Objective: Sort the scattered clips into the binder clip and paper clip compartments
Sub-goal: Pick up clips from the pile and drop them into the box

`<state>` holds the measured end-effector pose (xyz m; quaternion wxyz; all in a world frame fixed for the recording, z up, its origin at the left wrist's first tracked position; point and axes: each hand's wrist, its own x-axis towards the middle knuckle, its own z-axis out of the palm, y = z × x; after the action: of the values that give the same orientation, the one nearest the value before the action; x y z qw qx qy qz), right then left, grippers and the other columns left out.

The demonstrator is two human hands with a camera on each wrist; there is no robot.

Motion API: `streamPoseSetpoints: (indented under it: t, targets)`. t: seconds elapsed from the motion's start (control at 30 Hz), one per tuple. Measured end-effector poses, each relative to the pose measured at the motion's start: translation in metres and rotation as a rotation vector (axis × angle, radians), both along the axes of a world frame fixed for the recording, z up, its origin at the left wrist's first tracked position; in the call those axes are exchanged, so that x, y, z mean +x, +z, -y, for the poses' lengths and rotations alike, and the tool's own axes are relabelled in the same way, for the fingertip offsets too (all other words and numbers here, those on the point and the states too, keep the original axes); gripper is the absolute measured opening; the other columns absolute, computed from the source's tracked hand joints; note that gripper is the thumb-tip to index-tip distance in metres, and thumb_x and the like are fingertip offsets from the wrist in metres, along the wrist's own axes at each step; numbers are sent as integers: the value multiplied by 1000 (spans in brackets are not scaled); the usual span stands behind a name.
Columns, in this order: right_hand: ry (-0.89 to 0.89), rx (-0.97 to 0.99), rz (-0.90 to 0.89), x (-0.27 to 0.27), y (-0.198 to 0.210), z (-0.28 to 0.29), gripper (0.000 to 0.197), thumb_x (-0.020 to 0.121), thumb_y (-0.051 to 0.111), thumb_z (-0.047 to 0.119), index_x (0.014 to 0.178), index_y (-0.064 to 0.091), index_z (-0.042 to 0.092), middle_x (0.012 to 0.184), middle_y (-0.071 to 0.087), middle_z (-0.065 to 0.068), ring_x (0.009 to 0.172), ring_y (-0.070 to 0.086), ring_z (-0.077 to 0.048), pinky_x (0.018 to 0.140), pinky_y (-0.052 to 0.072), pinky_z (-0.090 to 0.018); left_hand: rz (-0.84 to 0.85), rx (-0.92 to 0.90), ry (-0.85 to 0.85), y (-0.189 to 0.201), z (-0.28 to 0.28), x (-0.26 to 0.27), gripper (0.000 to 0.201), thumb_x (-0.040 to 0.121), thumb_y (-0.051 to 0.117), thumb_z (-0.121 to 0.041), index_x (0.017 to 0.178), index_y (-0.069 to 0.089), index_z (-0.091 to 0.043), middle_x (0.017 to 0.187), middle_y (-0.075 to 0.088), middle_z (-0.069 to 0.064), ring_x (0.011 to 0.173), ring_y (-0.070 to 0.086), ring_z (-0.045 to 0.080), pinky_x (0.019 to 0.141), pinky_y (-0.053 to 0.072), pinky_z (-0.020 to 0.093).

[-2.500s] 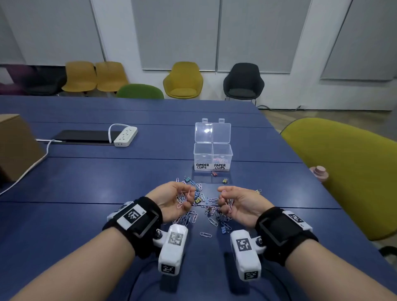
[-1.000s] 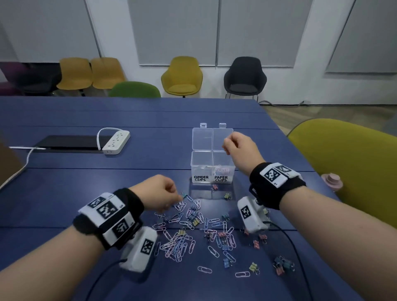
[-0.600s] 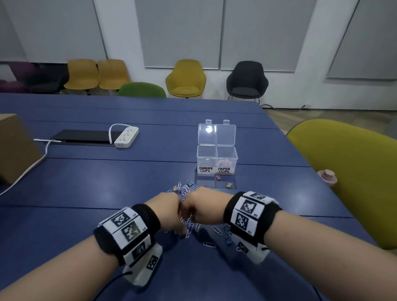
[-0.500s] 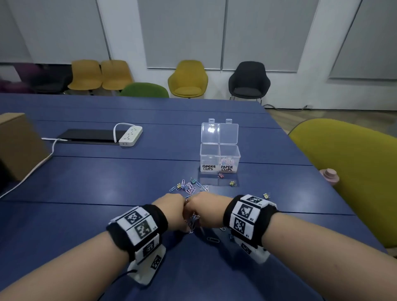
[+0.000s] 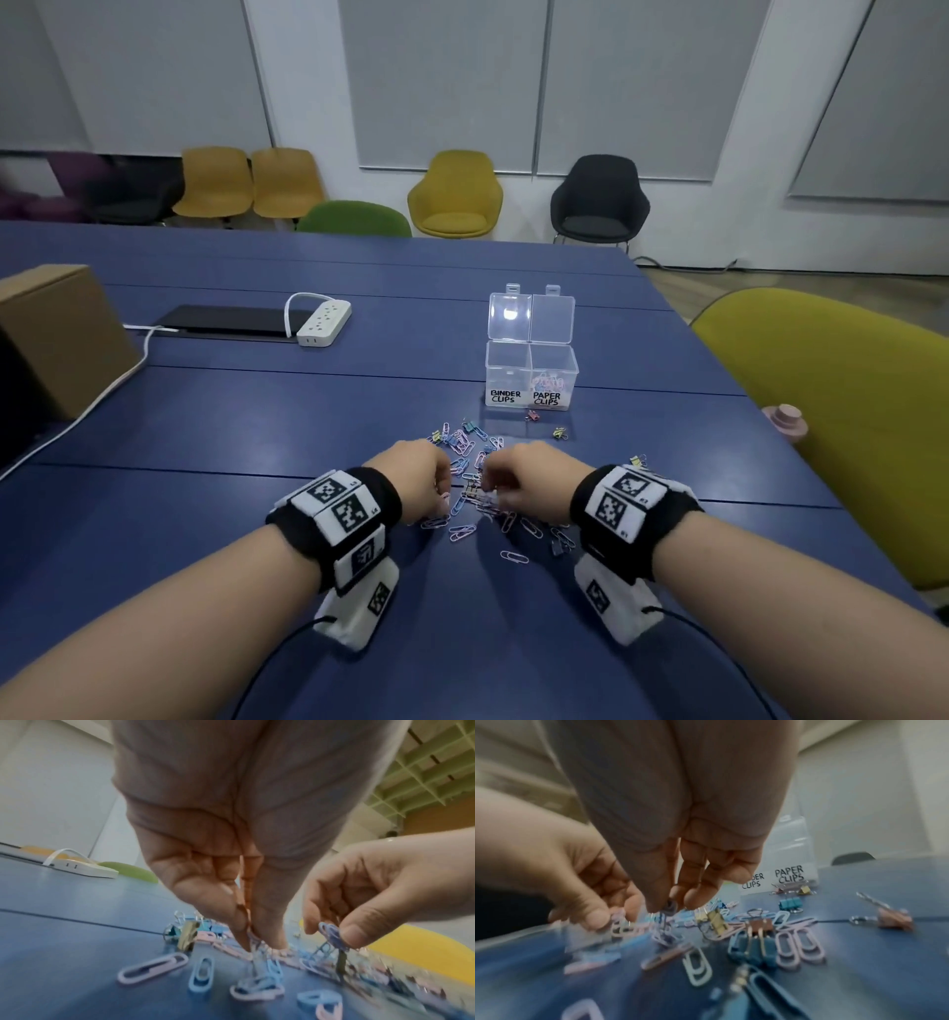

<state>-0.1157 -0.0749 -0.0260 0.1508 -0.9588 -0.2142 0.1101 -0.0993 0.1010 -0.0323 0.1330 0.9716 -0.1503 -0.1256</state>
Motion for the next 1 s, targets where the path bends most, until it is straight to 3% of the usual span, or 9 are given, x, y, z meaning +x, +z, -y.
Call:
streamPoseSetpoints:
  t: [0.13,0.3,0.37,0.47,0.67,0.77,0.83,0.93,1.0]
  targets:
    - [-198,426,-181,4,-1,16,7,87,62,9,88,63,16,78,60,3,73,55,-15,62,44,-23,-61,-290,79,8,-17,3,5,79,72,-17,80,67,-20,67,60,-7,63,56,14,61,45,20]
    - [-577,1335,-606,0,-2,22,23,93,42,0,73,50,9,67,52,-4,61,60,-16,55,39,-25,-521,-1236,423,13,-27,-3,14,94,51,-4,83,58,-5,66,56,4,62,52,16,51,54,21]
    - [-652,1524,-721,2,-3,25,22,89,37,4,68,45,9,64,45,-5,56,52,-17,55,40,-27,-704,-1489,573,14,-31,-3,19,93,45,-5,81,59,-4,67,50,7,61,50,18,49,54,24]
    - [-765,1688,-792,5,-3,27,19,83,34,9,65,39,11,64,37,-6,53,38,-19,53,34,-28,-851,-1638,675,14,-36,-1,16,82,40,-9,72,51,-5,67,46,9,55,47,20,46,48,25]
    - [-792,1644,-715,1,-7,28,15,78,39,12,63,43,14,66,46,-4,58,44,-20,56,36,-30,-863,-1630,652,11,-33,-2,14,73,44,-17,61,43,-10,62,44,6,50,46,19,44,43,22]
    - [-753,1601,-740,-2,-4,28,2,66,47,10,68,47,11,66,47,-6,54,41,-18,50,35,-26,-826,-1475,659,9,-34,-2,22,85,42,-17,64,45,-12,58,45,2,44,44,14,38,37,20]
    - [-747,1501,-720,-2,-5,27,11,77,46,5,69,45,13,61,42,-3,47,33,-14,44,28,-22,-729,-1294,655,8,-34,-4,23,91,39,-13,70,48,-12,56,45,0,40,39,11,37,29,16]
    - [-692,1037,-520,-1,-7,21,24,89,46,8,67,42,16,58,35,1,41,25,-10,39,21,-19,-580,-997,628,10,-35,-6,20,90,41,-9,75,53,-11,53,35,-2,37,25,9,39,16,15]
    - [-514,529,-327,-2,-2,13,18,90,51,13,72,50,15,65,48,-1,48,38,-12,41,32,-20,-503,-723,577,13,-36,-6,14,88,47,-13,76,54,-12,54,29,-2,38,21,11,41,14,15]
